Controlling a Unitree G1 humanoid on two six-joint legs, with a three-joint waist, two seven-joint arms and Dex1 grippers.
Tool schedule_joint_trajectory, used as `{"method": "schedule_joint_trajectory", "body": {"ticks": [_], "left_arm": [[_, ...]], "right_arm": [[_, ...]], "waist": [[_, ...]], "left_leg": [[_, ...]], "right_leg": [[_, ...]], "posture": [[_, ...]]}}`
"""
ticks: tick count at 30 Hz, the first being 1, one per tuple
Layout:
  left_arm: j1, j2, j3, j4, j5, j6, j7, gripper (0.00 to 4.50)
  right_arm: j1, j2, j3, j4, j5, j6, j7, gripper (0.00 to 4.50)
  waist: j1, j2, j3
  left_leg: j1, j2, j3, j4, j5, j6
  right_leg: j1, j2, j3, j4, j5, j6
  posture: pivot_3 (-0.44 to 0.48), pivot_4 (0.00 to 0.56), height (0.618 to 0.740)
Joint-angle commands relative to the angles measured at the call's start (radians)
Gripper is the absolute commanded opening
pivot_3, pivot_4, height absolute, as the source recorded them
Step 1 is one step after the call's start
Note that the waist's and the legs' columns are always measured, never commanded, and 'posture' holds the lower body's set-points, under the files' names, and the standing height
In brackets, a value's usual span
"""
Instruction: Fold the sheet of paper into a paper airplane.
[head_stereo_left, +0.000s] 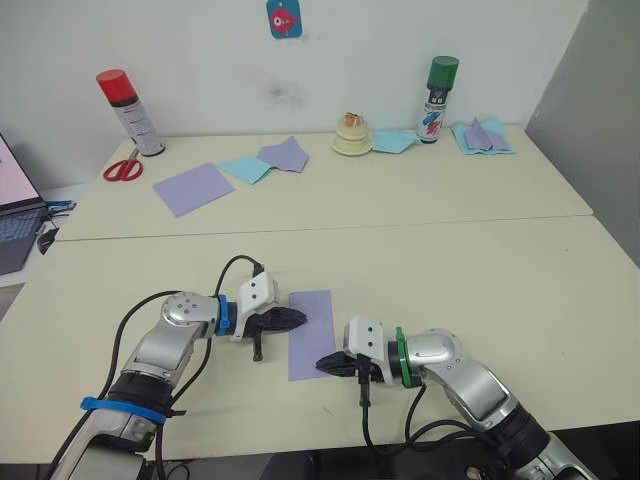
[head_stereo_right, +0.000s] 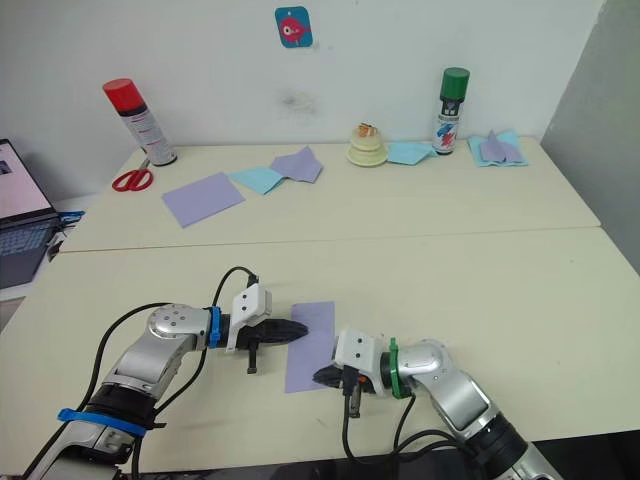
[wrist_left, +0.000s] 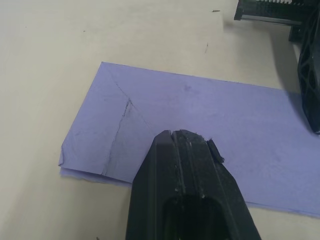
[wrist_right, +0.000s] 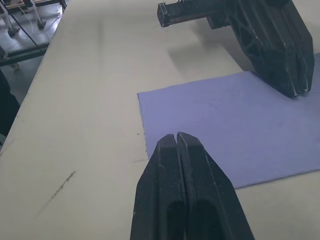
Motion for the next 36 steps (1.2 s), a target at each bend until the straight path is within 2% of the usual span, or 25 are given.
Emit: {"method": "schedule_joint_trajectory", "body": {"ticks": [1,5,10,14,20,24,27,30,33,36], "left_arm": [[0.035,0.012,-0.007,0.018,0.018,0.029,-0.009,0.00],[0.028,0.043,0.028,-0.050,-0.026,0.054,-0.049,0.00],[0.001,0.119,0.047,-0.131,-0.059,0.049,-0.134,0.00],[-0.006,0.143,0.015,-0.146,-0.018,-0.006,-0.170,0.00],[-0.017,0.106,0.008,-0.152,-0.011,0.007,-0.154,0.00],[-0.037,0.143,0.035,-0.133,-0.015,0.011,-0.185,0.00],[-0.038,0.184,0.089,-0.183,-0.112,0.127,-0.227,0.00],[-0.005,0.228,0.111,-0.239,-0.149,0.174,-0.256,0.00],[0.037,0.257,0.104,-0.259,-0.112,0.140,-0.249,0.00],[0.058,0.248,0.095,-0.273,-0.085,0.116,-0.216,0.00]], "right_arm": [[-0.030,-0.010,-0.066,-0.090,0.030,0.015,-0.021,0.04],[-0.052,-0.040,-0.108,-0.175,0.043,0.062,-0.034,0.04],[-0.075,-0.123,-0.153,-0.310,0.045,0.196,-0.058,0.04],[-0.091,-0.179,-0.176,-0.385,0.074,0.276,-0.045,0.04],[-0.114,-0.224,-0.194,-0.433,0.117,0.336,-0.036,0.04],[-0.112,-0.241,-0.197,-0.467,0.155,0.365,-0.029,0.04],[-0.112,-0.247,-0.196,-0.492,0.181,0.378,-0.030,0.04],[-0.117,-0.251,-0.198,-0.501,0.196,0.374,-0.034,0.04],[-0.131,-0.257,-0.204,-0.505,0.213,0.373,-0.035,0.04],[-0.151,-0.268,-0.209,-0.514,0.237,0.385,-0.026,0.04]], "waist": [[0.000,0.000,0.001],[-0.001,-0.002,0.002],[0.000,-0.003,0.006],[0.001,-0.004,0.010],[0.001,-0.005,0.011],[0.001,-0.006,0.012],[-0.001,-0.007,0.013],[-0.002,-0.007,0.013],[-0.001,-0.007,0.013],[0.001,-0.007,0.014]], "left_leg": [[0.000,0.000,0.000,0.000,0.000,0.000],[-0.006,0.000,0.000,0.000,0.000,0.000],[-0.019,0.004,0.000,0.002,0.003,-0.005],[-0.021,0.004,0.000,0.001,0.003,-0.005],[-0.022,0.004,0.001,0.001,0.003,-0.005],[-0.022,0.004,0.001,0.002,0.003,-0.005],[-0.023,0.004,0.001,0.002,0.003,-0.005],[-0.023,0.005,0.001,0.002,0.003,-0.005],[-0.023,0.005,0.001,0.002,0.003,-0.005],[-0.023,0.005,0.001,0.002,0.003,-0.005]], "right_leg": [[0.000,0.000,0.000,0.000,0.000,0.000],[-0.001,0.000,0.000,0.000,0.001,-0.001],[-0.013,0.003,-0.002,0.000,0.003,-0.006],[-0.015,0.003,-0.001,-0.001,0.003,-0.006],[-0.015,0.003,-0.002,-0.001,0.003,-0.006],[-0.015,0.003,-0.002,-0.001,0.003,-0.006],[-0.015,0.003,-0.002,-0.001,0.003,-0.006],[-0.015,0.003,-0.002,-0.001,0.003,-0.006],[-0.015,0.003,-0.002,-0.001,0.003,-0.006],[-0.015,0.003,-0.002,-0.001,0.003,-0.006]], "posture": [[0.000,0.150,0.740],[0.000,0.150,0.740],[0.000,0.150,0.740],[0.000,0.150,0.740],[0.000,0.150,0.740],[0.000,0.150,0.740],[0.000,0.150,0.740],[0.000,0.150,0.740],[0.000,0.150,0.740],[0.000,0.150,0.740]]}}
